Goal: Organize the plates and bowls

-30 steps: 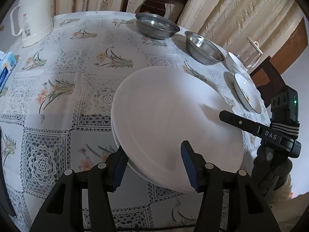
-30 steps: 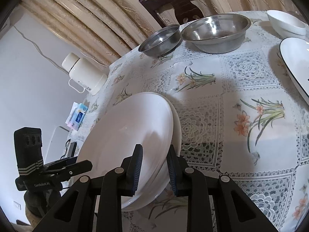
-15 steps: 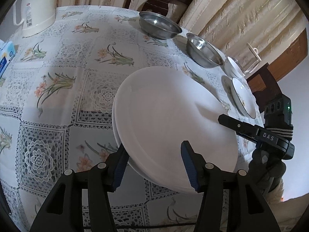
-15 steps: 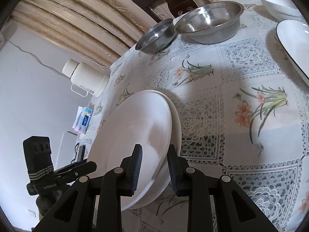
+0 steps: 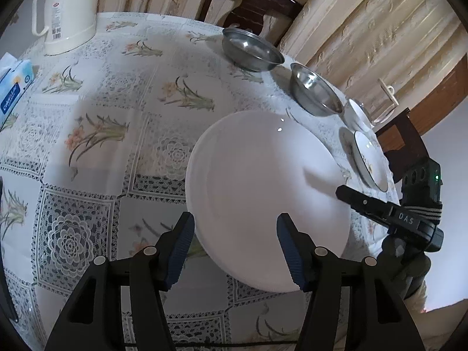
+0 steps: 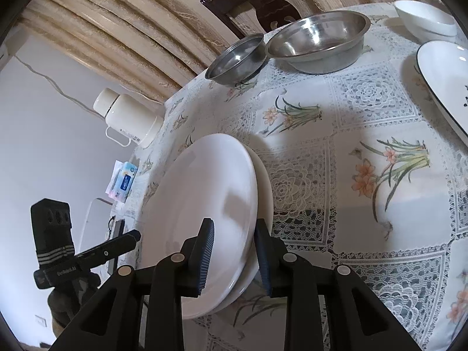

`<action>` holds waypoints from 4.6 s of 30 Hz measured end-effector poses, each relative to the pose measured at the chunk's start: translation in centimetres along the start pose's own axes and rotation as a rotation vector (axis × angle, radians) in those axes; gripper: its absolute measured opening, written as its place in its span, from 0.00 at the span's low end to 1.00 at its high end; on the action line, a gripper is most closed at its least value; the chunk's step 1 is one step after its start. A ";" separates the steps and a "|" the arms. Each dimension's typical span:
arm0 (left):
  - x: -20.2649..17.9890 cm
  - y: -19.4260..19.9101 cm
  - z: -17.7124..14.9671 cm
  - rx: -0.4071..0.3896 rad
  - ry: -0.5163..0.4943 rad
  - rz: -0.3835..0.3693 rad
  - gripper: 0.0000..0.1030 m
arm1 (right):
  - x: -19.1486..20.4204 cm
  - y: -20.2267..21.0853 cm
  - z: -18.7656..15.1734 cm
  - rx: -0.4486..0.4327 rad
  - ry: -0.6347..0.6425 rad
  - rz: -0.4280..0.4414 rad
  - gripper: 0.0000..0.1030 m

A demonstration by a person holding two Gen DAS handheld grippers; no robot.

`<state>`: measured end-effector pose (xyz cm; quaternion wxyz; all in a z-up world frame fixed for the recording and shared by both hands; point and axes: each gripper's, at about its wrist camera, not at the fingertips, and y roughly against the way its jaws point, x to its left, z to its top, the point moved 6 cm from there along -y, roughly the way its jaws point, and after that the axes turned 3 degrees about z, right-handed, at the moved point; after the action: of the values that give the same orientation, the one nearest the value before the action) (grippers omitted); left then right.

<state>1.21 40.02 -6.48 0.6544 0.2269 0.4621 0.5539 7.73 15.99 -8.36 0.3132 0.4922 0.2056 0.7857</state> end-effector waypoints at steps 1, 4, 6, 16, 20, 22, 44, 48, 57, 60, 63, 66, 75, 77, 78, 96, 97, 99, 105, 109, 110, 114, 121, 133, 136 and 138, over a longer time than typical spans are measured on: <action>-0.1 -0.1 0.0 0.000 0.000 0.000 0.58 | 0.0 0.0 0.0 -0.001 0.005 -0.003 0.29; -0.2 -0.1 0.1 -0.006 0.003 0.004 0.58 | 0.2 0.1 -0.1 -0.007 0.030 -0.023 0.29; -0.2 -0.1 0.3 -0.021 -0.002 0.025 0.58 | 0.5 0.2 -0.1 -0.018 0.055 -0.050 0.29; -0.8 -0.1 1.1 -0.067 -0.003 0.049 0.58 | -0.5 2.4 0.9 -0.101 0.069 -0.123 0.33; -1.7 0.4 1.7 -0.117 -0.018 0.050 0.58 | -1.2 2.9 0.8 -0.121 0.045 -0.121 0.33; -2.2 0.7 1.9 -0.144 -0.024 0.045 0.58 | -1.6 3.4 0.9 -0.142 0.034 -0.119 0.34; -13.6 -3.9 2.3 -0.157 -0.173 -0.007 0.59 | -10.3 13.1 1.9 -0.347 -0.077 -0.241 0.40; -16.1 -5.5 2.6 -0.150 -0.186 -0.020 0.59 | -11.9 14.8 2.4 -0.375 -0.086 -0.280 0.47; -20.2 -8.8 3.7 -0.130 -0.208 -0.027 0.59 | -16.5 17.7 4.1 -0.423 -0.151 -0.365 0.49; -21.2 -9.7 4.2 -0.121 -0.215 -0.027 0.59 | -17.9 18.3 4.9 -0.429 -0.172 -0.377 0.49; -22.4 -10.5 4.8 -0.118 -0.224 -0.039 0.59 | -19.1 18.4 5.6 -0.432 -0.198 -0.381 0.49; -23.3 -11.1 5.3 -0.116 -0.231 -0.046 0.59 | -19.9 18.4 6.5 -0.440 -0.218 -0.367 0.49; -25.2 -13.2 7.2 -0.100 -0.219 -0.059 0.58 | -20.8 18.5 8.1 -0.462 -0.221 -0.376 0.49; -25.5 -13.9 7.5 -0.093 -0.212 -0.055 0.58 | -20.8 18.4 8.2 -0.465 -0.216 -0.381 0.49; -25.5 -14.3 7.6 -0.087 -0.208 -0.055 0.58 | -20.8 18.3 8.3 -0.466 -0.212 -0.382 0.49; -26.9 -19.4 9.0 -0.030 -0.200 -0.040 0.57 | -21.8 19.1 7.6 -0.537 -0.229 -0.346 0.50; -27.0 -19.6 9.0 -0.026 -0.199 -0.045 0.57 | -22.0 18.9 7.6 -0.529 -0.238 -0.341 0.50; -27.3 -20.0 9.1 -0.017 -0.196 -0.057 0.57 | -22.3 18.4 7.5 -0.510 -0.249 -0.338 0.50; -28.1 -21.2 9.0 0.008 -0.199 -0.083 0.52 | -22.7 17.6 7.4 -0.462 -0.264 -0.324 0.50; -28.5 -22.4 8.8 0.044 -0.201 -0.087 0.41 | -22.8 16.9 7.3 -0.431 -0.258 -0.308 0.43; -28.7 -22.6 8.7 0.050 -0.205 -0.089 0.38 | -23.0 16.7 7.3 -0.420 -0.264 -0.304 0.42; -29.4 -23.1 8.5 0.057 -0.219 -0.101 0.33 | -23.6 16.1 7.2 -0.394 -0.290 -0.276 0.36; -30.6 -23.7 8.3 0.036 -0.265 -0.104 0.26 | -23.4 16.2 7.1 -0.384 -0.271 -0.286 0.32; -29.8 -21.9 7.2 0.022 -0.262 -0.072 0.26 | -21.3 15.8 6.8 -0.368 -0.173 -0.275 0.31; -28.9 -20.9 6.8 0.017 -0.239 -0.066 0.26 | -20.1 15.3 6.6 -0.348 -0.128 -0.264 0.31; -28.3 -20.2 6.6 0.010 -0.227 -0.057 0.26 | -19.3 15.1 6.5 -0.338 -0.113 -0.255 0.31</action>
<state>18.37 9.30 -9.73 0.7170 0.2781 0.3940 0.5034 15.38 -8.18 -8.50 0.4992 0.4457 0.1135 0.7343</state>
